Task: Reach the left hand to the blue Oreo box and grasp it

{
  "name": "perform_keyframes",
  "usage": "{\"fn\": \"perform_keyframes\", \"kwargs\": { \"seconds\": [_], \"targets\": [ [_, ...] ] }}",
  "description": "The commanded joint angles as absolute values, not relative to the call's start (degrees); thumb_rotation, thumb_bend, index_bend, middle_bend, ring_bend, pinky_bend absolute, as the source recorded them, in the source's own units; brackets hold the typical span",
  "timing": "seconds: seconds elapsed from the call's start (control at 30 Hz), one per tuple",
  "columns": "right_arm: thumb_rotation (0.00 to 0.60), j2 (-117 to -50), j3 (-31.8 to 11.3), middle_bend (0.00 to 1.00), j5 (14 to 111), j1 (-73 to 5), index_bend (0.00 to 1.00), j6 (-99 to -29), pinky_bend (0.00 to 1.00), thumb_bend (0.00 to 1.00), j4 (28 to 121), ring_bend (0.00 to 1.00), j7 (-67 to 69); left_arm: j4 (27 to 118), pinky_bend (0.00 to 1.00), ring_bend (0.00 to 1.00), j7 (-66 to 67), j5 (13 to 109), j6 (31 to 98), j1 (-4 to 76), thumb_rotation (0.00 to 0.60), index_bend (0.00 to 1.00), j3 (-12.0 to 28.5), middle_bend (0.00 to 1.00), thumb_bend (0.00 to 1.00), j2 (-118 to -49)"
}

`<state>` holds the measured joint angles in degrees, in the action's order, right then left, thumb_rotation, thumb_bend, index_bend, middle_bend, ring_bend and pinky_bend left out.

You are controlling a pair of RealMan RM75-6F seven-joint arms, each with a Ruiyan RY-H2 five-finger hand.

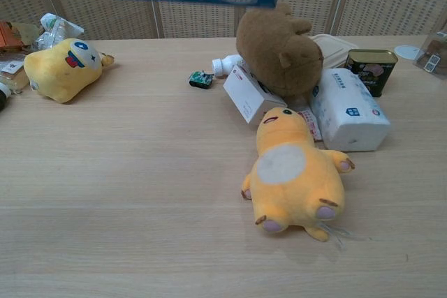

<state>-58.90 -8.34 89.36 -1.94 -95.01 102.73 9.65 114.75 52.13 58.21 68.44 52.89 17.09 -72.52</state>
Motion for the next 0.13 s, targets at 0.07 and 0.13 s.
{"fn": "perform_keyframes", "kwargs": {
  "seconds": [0.07,0.13],
  "targets": [
    [0.6,-58.9,-8.3,0.0,89.4,-1.9,0.0,-95.0,0.0,0.0,102.8,0.0,9.7,117.0,0.83,0.83,54.2,57.7,69.5,54.3,0.6,0.74,18.5,0.98,0.05,-70.6],
    [0.6,-58.9,-8.3,0.0,89.5,-1.9,0.0,-95.1,0.0,0.0,102.9,0.0,9.8,117.5,0.83,0.83,54.9,56.9,69.6,54.9,0.6,0.74,18.5,0.98,0.05,-70.6]
  ]
}}
